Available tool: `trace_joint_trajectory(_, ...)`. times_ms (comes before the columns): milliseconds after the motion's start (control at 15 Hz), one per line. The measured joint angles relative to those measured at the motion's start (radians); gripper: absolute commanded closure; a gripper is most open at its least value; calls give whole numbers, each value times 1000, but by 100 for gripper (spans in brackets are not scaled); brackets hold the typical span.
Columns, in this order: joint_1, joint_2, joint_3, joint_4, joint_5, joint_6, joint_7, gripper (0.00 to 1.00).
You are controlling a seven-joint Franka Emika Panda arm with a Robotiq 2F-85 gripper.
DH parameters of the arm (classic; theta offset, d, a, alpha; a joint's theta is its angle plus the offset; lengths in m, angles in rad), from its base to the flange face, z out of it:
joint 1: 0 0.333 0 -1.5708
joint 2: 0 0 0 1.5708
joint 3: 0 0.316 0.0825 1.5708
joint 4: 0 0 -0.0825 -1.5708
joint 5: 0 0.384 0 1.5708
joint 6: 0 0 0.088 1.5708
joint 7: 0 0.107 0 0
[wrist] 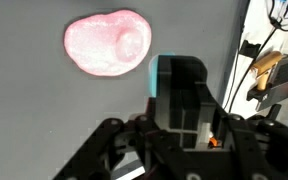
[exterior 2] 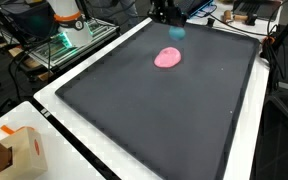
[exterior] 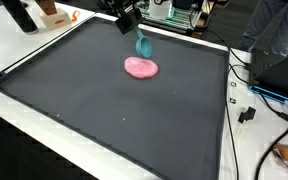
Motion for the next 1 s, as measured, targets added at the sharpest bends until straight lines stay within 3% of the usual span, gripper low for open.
trace_joint_trajectory(667, 46, -125, 124, 49, -666, -8, 619, 74)
trace_joint_trajectory(933, 59, -123, 171, 73, -839, -63, 763, 74)
trace_joint_trajectory(1000, 61, -122, 179, 77, -868, -74, 786, 49)
